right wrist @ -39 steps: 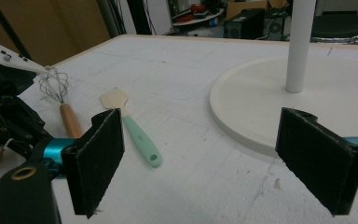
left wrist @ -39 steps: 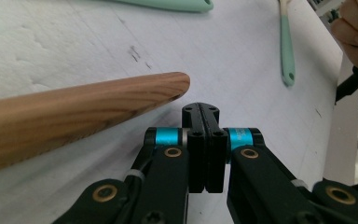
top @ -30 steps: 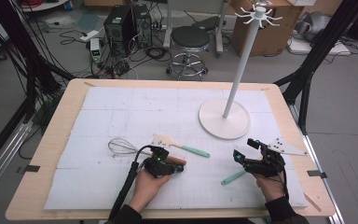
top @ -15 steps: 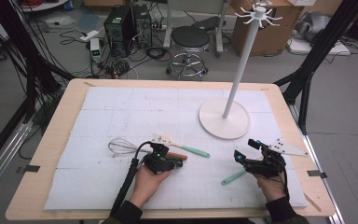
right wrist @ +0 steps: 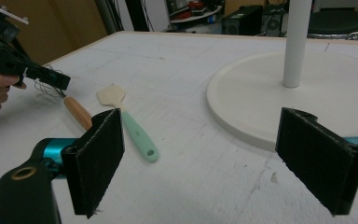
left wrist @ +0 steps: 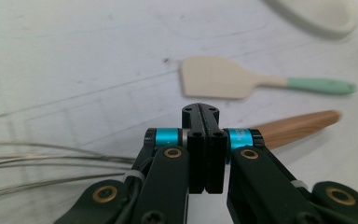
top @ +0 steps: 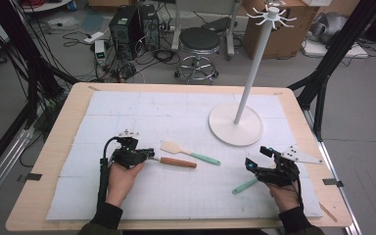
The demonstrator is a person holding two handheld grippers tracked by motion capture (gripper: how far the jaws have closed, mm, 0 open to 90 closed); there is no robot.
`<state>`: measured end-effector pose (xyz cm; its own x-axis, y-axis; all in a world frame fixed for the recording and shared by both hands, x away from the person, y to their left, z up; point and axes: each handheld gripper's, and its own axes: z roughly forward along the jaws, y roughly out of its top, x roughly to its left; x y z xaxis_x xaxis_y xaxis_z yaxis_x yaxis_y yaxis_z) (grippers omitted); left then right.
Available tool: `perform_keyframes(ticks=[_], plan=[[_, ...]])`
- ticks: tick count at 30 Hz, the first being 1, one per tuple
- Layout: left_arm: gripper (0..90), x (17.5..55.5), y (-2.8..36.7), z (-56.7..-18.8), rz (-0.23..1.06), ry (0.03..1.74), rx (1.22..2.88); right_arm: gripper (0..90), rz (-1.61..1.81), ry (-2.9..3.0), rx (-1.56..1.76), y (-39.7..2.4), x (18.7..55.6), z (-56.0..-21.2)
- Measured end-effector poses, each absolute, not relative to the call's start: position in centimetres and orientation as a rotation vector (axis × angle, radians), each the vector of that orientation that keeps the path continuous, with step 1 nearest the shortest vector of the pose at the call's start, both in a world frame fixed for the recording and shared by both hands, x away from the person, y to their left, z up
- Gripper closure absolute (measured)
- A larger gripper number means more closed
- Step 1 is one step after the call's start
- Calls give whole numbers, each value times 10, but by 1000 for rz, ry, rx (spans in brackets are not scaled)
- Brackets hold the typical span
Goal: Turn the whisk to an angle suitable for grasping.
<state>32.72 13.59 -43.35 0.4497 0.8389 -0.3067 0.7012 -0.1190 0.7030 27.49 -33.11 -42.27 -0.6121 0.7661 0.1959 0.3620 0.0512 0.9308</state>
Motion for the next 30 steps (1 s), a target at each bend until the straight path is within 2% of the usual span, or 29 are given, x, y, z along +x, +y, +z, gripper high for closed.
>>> perform_keyframes(ticks=[5, 16, 30], plan=[[897, 326, 133, -436, 255, 1294, 1897, 145, 1581, 1983, 1138, -331, 275, -423], [896, 308, 129, -441, 159, 1261, 1922, 145, 1585, 1977, 1134, -332, 275, -423], [885, 288, 135, -432, 135, 1226, 1863, 145, 1587, 1976, 1126, -331, 274, -421]])
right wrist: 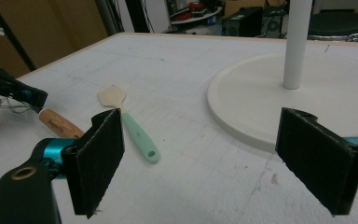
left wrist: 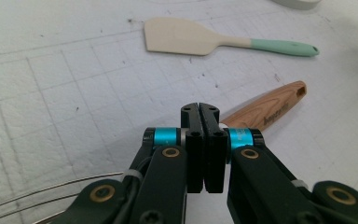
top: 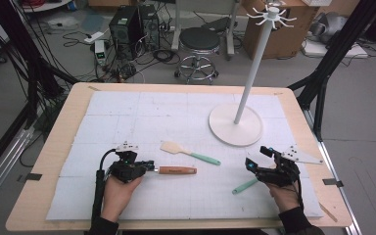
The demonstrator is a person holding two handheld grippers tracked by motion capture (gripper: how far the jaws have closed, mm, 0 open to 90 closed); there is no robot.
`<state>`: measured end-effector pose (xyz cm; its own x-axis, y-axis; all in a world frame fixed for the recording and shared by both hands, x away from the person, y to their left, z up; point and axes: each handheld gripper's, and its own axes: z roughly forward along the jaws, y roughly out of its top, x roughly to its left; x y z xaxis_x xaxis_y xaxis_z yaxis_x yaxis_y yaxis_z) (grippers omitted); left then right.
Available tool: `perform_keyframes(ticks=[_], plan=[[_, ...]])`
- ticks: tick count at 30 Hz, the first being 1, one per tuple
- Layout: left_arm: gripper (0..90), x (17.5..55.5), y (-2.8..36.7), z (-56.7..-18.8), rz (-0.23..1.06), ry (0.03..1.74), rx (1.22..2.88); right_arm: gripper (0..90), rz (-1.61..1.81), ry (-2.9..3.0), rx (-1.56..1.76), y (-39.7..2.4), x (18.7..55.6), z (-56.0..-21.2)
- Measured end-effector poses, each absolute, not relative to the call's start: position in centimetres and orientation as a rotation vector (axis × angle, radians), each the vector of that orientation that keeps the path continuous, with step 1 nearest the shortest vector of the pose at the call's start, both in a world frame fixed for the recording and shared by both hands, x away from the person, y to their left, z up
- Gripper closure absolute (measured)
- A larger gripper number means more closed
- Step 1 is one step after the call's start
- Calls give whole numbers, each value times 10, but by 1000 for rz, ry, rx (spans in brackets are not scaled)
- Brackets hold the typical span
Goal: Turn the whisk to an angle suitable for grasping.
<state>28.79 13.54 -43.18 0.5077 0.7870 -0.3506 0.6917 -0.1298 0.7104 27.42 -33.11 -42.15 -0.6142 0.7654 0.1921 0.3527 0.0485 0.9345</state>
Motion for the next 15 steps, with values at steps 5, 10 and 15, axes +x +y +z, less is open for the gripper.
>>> perform_keyframes(ticks=[5, 10, 15], plan=[[883, 289, 134, -430, 128, 1191, 1861, 146, 1587, 1974, 1130, -331, 274, -421], [857, 288, 138, -425, 126, 1152, 1828, 145, 1590, 1977, 1127, -331, 274, -421], [765, 287, 140, -422, 126, 1084, 1811, 145, 1592, 1962, 1140, -332, 274, -420]])
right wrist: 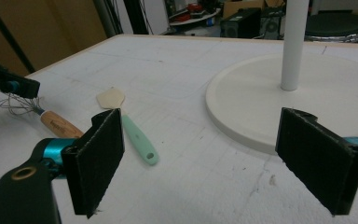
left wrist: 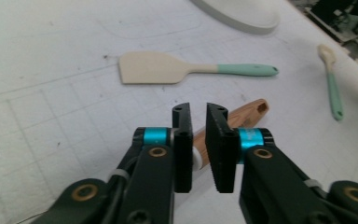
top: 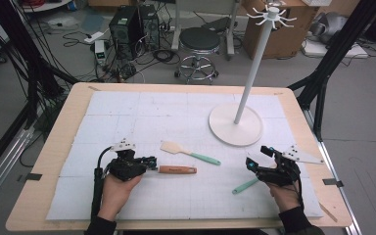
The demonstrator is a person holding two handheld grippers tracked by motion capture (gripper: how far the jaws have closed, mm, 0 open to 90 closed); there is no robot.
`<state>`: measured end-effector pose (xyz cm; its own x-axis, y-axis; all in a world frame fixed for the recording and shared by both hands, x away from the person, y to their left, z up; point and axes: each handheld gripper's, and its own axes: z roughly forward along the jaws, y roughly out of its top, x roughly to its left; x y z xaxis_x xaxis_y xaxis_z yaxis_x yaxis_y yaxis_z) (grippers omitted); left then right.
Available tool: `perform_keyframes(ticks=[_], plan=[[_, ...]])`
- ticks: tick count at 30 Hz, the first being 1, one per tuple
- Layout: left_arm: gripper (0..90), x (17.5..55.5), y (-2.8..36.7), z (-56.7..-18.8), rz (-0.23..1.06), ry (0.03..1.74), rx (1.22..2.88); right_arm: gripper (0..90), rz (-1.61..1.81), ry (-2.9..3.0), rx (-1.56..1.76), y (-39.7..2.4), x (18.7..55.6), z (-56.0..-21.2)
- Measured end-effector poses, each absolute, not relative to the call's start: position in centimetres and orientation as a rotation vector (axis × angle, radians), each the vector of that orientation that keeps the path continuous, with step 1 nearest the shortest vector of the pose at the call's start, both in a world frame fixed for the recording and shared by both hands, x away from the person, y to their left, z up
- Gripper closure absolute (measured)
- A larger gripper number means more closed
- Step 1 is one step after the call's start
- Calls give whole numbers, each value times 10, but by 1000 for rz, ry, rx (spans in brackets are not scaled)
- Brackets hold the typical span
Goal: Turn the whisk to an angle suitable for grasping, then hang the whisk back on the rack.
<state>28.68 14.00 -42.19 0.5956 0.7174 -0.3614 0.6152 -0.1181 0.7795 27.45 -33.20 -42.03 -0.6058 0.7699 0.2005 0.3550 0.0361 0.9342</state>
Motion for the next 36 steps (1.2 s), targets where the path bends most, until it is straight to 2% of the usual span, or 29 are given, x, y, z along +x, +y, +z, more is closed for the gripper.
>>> perform_keyframes(ticks=[5, 7, 13, 17, 22, 26, 36], plan=[[543, 287, 143, -421, 107, 1082, 1803, 145, 1580, 1965, 1142, -331, 276, -421], [524, 286, 145, -420, 112, 1078, 1800, 145, 1577, 1970, 1141, -331, 277, -422], [500, 286, 142, -418, 100, 1044, 1816, 146, 1579, 1971, 1136, -331, 275, -422], [444, 288, 130, -415, 116, 929, 1904, 145, 1589, 1963, 1135, -332, 273, -421], [448, 290, 120, -413, 152, 825, 2013, 145, 1589, 1967, 1133, -332, 273, -421], [444, 294, 116, -413, 143, 798, 2071, 145, 1590, 1964, 1136, -333, 273, -421], [439, 305, 115, -421, 104, 782, 2074, 145, 1583, 1968, 1131, -332, 274, -421]])
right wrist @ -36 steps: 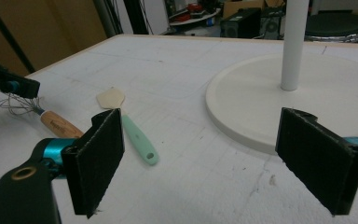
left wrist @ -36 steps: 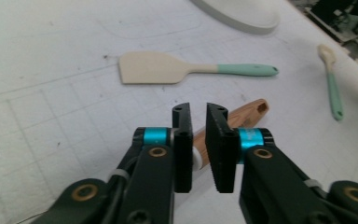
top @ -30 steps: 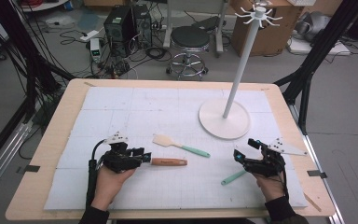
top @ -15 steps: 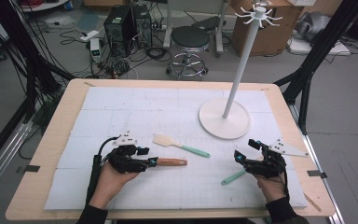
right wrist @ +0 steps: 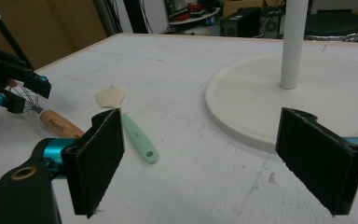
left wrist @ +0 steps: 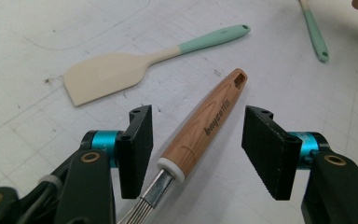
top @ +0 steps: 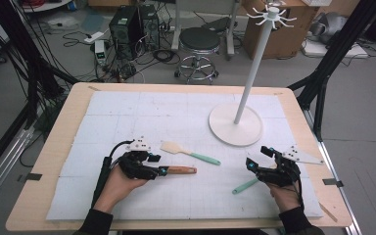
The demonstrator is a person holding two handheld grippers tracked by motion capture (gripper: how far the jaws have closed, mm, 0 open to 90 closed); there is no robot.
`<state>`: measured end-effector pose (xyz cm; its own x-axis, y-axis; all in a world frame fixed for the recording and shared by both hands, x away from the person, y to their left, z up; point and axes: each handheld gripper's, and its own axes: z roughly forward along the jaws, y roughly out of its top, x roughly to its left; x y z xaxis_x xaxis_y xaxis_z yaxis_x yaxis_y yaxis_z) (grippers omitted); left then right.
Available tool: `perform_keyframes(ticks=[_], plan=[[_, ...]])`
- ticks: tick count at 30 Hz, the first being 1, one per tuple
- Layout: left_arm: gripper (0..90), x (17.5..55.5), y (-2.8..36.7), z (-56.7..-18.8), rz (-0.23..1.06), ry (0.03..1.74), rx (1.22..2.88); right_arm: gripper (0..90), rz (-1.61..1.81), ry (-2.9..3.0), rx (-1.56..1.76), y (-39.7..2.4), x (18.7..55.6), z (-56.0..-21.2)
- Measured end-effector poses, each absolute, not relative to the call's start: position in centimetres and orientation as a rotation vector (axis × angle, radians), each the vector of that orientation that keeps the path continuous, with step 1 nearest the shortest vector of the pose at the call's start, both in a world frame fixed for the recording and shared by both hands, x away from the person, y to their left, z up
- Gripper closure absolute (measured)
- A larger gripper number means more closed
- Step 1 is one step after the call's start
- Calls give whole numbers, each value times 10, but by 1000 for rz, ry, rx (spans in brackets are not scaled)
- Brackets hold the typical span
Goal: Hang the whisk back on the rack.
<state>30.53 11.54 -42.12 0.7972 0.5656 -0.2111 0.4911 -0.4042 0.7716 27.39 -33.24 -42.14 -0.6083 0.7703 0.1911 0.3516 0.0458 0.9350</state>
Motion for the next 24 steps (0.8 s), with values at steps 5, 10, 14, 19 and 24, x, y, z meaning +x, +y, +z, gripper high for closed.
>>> perform_keyframes(ticks=[5, 10, 14, 19, 24], plan=[[441, 310, 100, -423, 136, 792, 2250, 145, 1586, 1967, 1134, -333, 274, -421], [445, 313, 90, -425, 99, 774, 2305, 146, 1594, 1960, 1134, -334, 273, -421], [456, 313, 91, -426, 81, 781, 2297, 145, 1596, 1955, 1142, -336, 273, -421], [482, 313, 87, -425, 108, 741, 2373, 145, 1593, 1958, 1140, -336, 273, -421], [503, 314, 75, -422, 133, 695, 2512, 145, 1593, 1956, 1143, -335, 272, -421]])
